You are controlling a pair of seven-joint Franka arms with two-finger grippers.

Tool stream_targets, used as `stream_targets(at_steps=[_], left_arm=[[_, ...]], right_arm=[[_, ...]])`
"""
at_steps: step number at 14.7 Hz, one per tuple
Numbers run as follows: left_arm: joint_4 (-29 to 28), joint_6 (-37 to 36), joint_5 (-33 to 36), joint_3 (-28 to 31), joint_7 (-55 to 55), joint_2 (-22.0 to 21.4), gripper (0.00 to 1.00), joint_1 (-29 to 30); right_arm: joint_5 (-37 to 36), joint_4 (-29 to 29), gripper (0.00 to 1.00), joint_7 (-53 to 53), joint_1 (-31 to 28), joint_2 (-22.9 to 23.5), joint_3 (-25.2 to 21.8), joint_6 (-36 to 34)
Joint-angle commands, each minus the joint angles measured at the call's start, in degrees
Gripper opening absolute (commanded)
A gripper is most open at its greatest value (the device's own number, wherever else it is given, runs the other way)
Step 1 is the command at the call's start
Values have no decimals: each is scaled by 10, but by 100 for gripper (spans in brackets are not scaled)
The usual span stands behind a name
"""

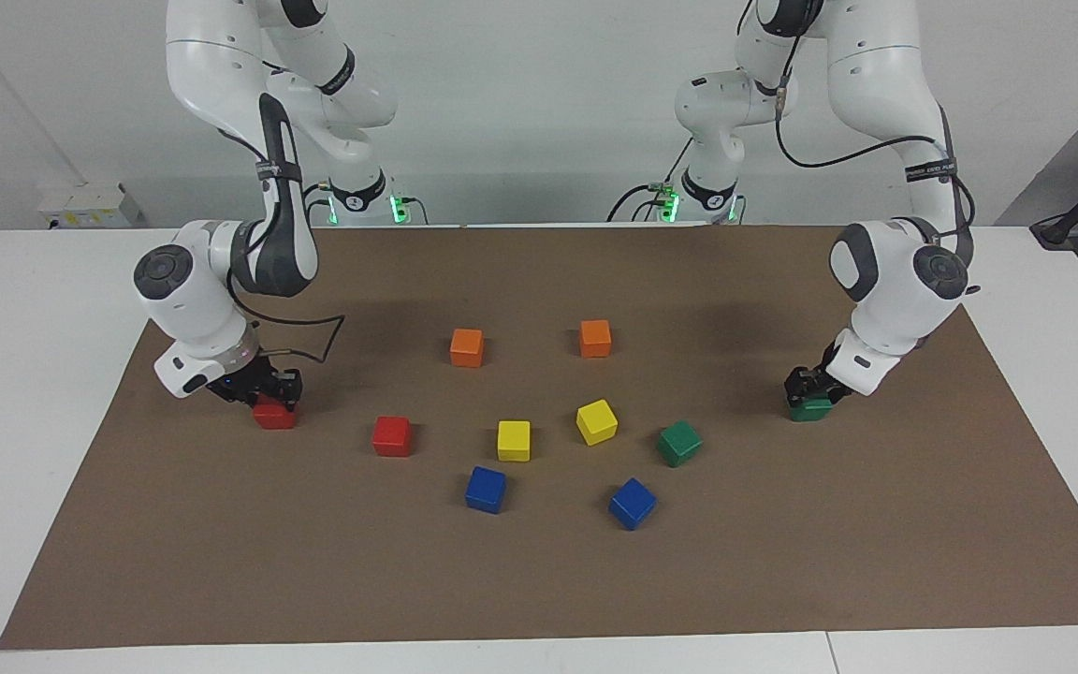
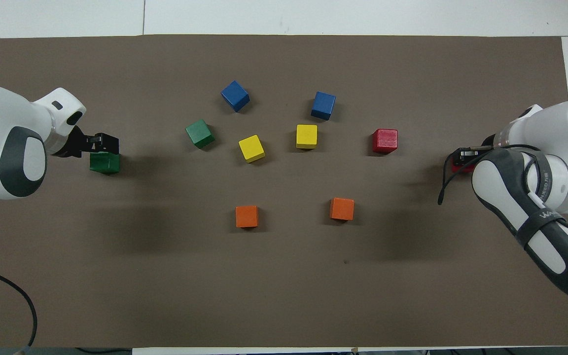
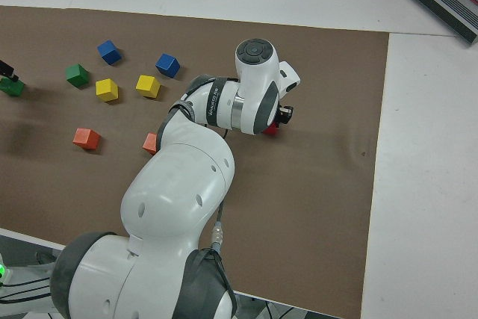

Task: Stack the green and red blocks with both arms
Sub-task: 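Reach the left gripper to the other green block while the right gripper reaches red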

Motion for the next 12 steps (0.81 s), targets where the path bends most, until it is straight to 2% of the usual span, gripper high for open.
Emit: stream_targets(at_steps=[1, 4, 6, 9, 10, 12], left_arm=[[41, -39, -3, 4, -93, 2, 100, -43], [47, -32, -3, 4, -218, 7, 100, -87], [82, -38, -3, 4, -279, 25, 100, -121], [140, -49, 11, 4, -362, 68, 100, -158], [159, -50, 18, 5, -395, 87, 100, -171], [198, -50, 44, 4, -455, 122, 100, -190]], right_arm=[[1, 13, 100, -7, -6, 10, 5, 0], [1, 45, 100, -6, 6, 9, 5, -31], [1, 78, 100, 12, 29, 8, 6, -62], [-3, 206, 100, 94, 81, 43, 6, -187], [-3, 236, 100, 106, 94, 55, 6, -210], [-9, 258, 100, 123, 110, 68, 6, -210]])
